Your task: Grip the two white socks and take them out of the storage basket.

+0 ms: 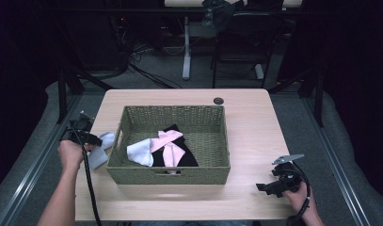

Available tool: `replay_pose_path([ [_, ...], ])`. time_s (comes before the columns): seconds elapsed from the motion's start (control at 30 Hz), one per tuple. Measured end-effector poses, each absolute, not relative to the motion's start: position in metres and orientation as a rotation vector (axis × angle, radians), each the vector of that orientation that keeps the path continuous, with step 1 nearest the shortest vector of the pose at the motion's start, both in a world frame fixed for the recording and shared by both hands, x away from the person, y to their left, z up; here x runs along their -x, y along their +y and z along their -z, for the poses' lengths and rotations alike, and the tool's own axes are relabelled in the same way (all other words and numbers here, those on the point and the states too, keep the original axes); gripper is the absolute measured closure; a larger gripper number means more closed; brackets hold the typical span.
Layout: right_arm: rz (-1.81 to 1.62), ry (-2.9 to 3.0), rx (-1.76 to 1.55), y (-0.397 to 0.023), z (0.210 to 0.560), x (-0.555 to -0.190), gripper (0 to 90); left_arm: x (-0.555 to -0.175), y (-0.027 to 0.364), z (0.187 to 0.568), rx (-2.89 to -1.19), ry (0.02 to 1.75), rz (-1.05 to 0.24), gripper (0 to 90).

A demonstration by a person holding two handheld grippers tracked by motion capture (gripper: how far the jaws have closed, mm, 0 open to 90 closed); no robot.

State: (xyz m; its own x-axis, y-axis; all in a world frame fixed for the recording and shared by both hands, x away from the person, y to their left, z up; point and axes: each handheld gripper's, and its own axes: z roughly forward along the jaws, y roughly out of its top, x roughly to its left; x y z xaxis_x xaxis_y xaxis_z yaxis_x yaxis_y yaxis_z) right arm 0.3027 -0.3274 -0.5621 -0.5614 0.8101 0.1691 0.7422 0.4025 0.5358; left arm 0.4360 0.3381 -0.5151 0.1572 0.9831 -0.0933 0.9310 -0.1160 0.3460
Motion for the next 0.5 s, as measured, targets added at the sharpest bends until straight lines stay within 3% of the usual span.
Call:
replay_pose_path([
  [0.2, -0.872, 2.517, -1.413, -0.327, 0.563, -0.303, 2.4, -0.437, 0.339, 0.526, -2.1, 1.85, -0.182, 70.1],
  [0.23, -0.872, 2.517, -1.414, -0.327, 0.563, -0.303, 2.4, -0.436, 0.339, 0.524, -2.109, 1.852, -0.184, 65.5],
  [0.27, -0.876, 2.532, -1.409, -0.328, 0.562, -0.303, 2.4, -0.436, 0.339, 0.522, -2.104, 1.85, -0.184, 54.7],
  [0.33, -0.875, 2.532, -1.409, -0.328, 0.562, -0.303, 2.4, -0.435, 0.34, 0.515, -2.098, 1.843, -0.182, 51.2],
  [0.4, -0.877, 2.536, -1.406, -0.327, 0.562, -0.303, 2.4, -0.433, 0.342, 0.506, -2.09, 1.834, -0.206, 37.9],
  [0.5, -0.877, 2.535, -1.407, -0.327, 0.562, -0.303, 2.4, -0.431, 0.343, 0.488, -2.064, 1.813, -0.247, 28.4],
])
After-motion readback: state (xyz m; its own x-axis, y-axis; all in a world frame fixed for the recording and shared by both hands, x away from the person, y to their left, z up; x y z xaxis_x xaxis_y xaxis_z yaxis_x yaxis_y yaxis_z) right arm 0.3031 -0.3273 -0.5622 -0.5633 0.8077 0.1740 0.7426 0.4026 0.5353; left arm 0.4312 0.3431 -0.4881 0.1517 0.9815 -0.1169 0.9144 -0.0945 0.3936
